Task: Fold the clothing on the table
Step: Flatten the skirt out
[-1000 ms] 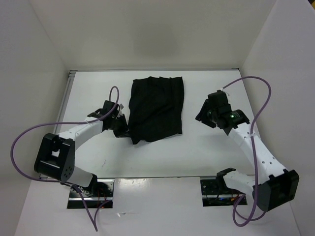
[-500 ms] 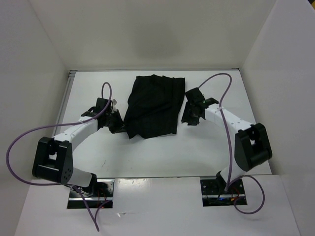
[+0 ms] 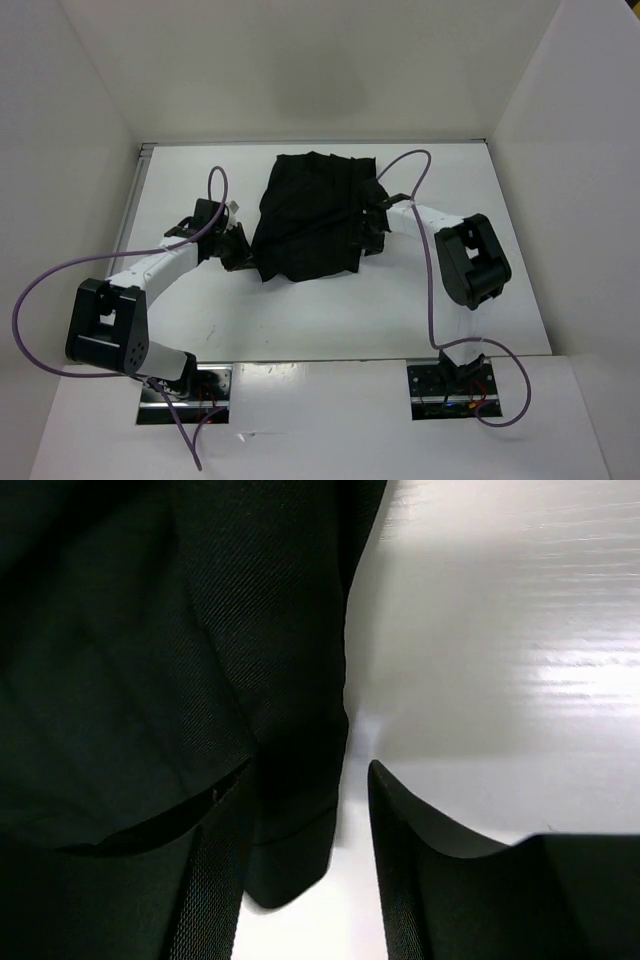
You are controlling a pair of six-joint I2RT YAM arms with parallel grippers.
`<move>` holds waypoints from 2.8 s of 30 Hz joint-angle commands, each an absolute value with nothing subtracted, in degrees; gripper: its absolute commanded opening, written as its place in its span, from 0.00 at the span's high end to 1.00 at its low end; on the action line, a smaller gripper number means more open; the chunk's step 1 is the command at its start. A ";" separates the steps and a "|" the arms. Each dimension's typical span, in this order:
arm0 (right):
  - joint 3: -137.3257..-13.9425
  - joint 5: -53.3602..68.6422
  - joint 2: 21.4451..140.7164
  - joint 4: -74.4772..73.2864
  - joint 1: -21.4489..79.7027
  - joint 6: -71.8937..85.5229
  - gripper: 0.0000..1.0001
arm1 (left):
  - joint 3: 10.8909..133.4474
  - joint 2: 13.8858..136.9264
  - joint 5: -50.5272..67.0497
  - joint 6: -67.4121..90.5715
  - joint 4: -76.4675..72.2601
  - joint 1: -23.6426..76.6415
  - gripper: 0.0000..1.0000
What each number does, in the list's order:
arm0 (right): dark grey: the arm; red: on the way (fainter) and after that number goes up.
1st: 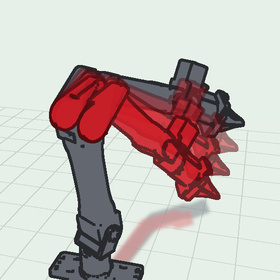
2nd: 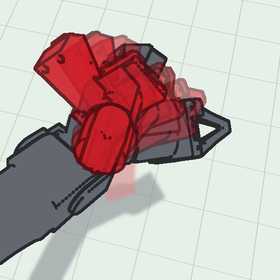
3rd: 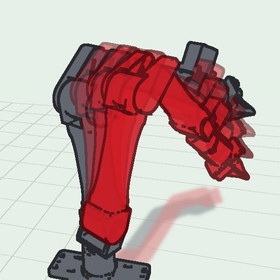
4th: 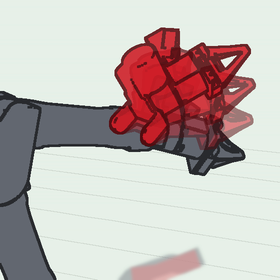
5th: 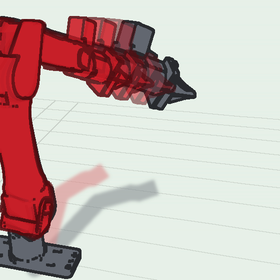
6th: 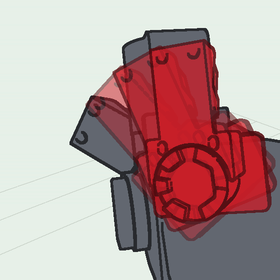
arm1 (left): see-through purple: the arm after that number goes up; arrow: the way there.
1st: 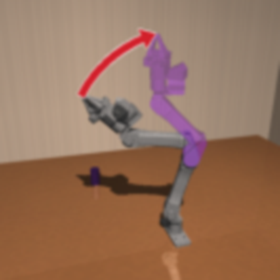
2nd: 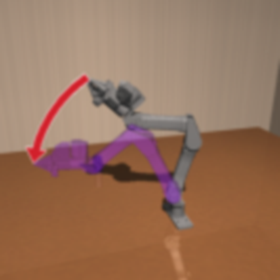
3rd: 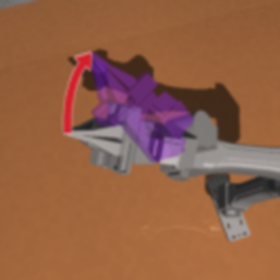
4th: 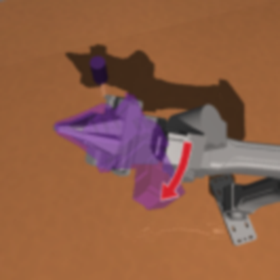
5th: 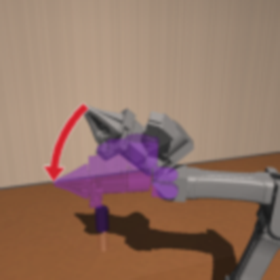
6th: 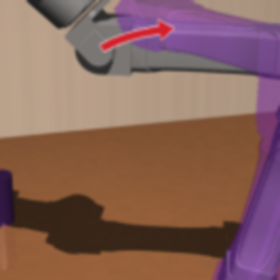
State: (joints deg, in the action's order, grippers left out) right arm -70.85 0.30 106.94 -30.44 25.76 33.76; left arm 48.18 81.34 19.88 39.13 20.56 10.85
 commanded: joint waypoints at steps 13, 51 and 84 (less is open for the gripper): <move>-80.93 -21.95 99.50 -43.54 27.33 28.58 1.00 | 54.21 77.26 46.74 39.10 15.82 3.35 1.00; -67.05 10.10 102.12 -24.35 26.72 33.31 0.45 | 50.01 90.09 40.96 41.05 12.48 -3.52 1.00; -70.93 -15.44 100.83 -39.42 30.95 33.84 1.00 | 50.01 88.51 47.79 38.85 14.06 -4.04 1.00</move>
State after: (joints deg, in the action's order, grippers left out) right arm -69.45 1.80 107.55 -27.59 32.03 35.59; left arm 49.71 90.52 42.06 40.47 14.11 -3.68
